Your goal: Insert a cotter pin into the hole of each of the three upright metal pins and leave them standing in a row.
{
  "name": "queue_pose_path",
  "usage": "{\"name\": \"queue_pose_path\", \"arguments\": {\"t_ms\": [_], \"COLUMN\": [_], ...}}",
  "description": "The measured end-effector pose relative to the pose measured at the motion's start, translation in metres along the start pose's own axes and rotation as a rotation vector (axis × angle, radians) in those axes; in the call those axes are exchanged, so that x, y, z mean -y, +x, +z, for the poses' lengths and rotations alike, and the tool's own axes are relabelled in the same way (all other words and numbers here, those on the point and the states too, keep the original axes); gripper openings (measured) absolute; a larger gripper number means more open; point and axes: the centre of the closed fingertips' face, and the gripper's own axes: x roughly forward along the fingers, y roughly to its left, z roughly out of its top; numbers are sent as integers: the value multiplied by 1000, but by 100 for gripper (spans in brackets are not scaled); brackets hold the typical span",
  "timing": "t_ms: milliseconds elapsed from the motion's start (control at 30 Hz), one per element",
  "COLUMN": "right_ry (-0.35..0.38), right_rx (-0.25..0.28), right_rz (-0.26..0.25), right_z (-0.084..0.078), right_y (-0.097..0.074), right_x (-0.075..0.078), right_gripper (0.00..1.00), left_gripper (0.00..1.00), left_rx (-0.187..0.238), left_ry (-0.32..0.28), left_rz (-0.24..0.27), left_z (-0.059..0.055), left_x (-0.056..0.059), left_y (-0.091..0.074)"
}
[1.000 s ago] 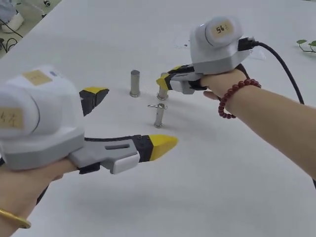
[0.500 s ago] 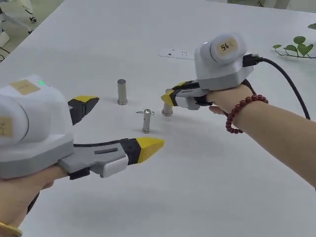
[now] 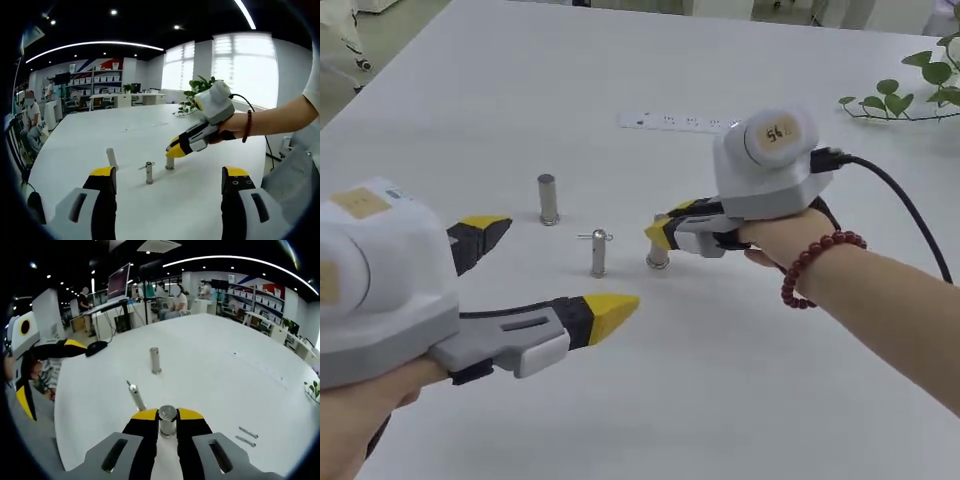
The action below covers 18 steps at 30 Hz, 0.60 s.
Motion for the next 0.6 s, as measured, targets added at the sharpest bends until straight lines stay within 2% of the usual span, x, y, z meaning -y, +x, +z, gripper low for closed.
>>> {"name": "queue_pose_path", "arguments": {"t_ms": [333,400,600], "right_ry": [1,-5,-12], "right_rx": [0,-6,-12], "right_rz": [-5,-12,-22], "right_z": [-11,-13,-19], "right_y": [-12,-10,-12], "right_x": [-20,-17,-23], "right_gripper": [13,13,13], "left_gripper": [85,85,85], "left_rx": [-4,-4,0], "left_ry": [8,8,10], "left_rz": [-4,-6,-7], "left_z": [0,-1,0], "left_x": [4,5,7], "left_y": [-2,-2,-3]}}
